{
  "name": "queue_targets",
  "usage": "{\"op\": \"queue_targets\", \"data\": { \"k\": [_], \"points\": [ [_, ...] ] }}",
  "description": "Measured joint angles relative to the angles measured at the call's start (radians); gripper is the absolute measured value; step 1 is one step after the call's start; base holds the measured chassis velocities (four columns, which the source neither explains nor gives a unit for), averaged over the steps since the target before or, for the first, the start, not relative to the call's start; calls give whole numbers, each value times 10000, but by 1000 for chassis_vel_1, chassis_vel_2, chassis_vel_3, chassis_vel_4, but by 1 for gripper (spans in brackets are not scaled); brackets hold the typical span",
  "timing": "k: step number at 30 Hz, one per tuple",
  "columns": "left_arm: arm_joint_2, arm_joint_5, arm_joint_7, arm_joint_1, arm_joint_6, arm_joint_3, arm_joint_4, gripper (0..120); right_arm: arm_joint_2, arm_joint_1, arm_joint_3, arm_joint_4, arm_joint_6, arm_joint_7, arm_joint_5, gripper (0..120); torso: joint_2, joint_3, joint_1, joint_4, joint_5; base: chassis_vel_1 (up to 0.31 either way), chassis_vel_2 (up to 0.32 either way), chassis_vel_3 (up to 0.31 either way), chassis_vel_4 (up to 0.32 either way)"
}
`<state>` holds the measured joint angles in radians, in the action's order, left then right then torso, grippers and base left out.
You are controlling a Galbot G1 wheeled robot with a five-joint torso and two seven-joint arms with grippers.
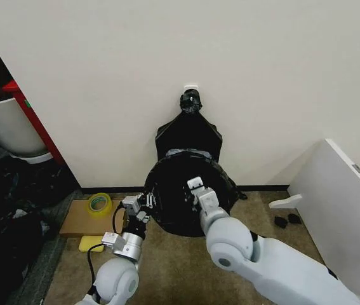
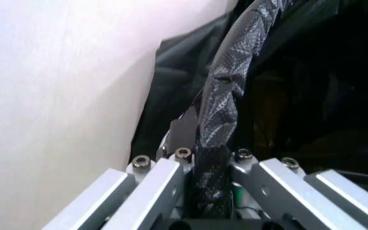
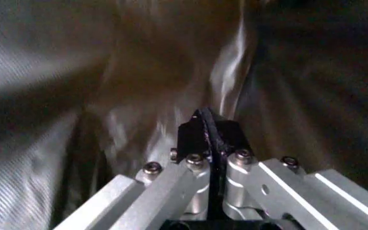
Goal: Place the garbage bag over the trash bin.
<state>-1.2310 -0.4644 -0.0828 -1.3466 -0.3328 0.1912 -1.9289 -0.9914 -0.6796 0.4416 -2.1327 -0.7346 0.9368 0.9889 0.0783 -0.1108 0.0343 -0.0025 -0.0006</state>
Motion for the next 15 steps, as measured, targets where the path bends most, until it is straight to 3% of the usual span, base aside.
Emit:
{"op": "queue_targets", "data": {
  "k": [7,15],
  "points": [
    [-5,7,103,40,-263,75,-105,0,122,-19,385,221,-4,-41,149,0,0,0,0,0,1,0,0,0,0],
    [-107,-106,398,33,-637,-30,-132,0,-1,226,526,844,-8,-378,-635,0,0,-1,0,0,0,0,0,0,0]
  ]
}}
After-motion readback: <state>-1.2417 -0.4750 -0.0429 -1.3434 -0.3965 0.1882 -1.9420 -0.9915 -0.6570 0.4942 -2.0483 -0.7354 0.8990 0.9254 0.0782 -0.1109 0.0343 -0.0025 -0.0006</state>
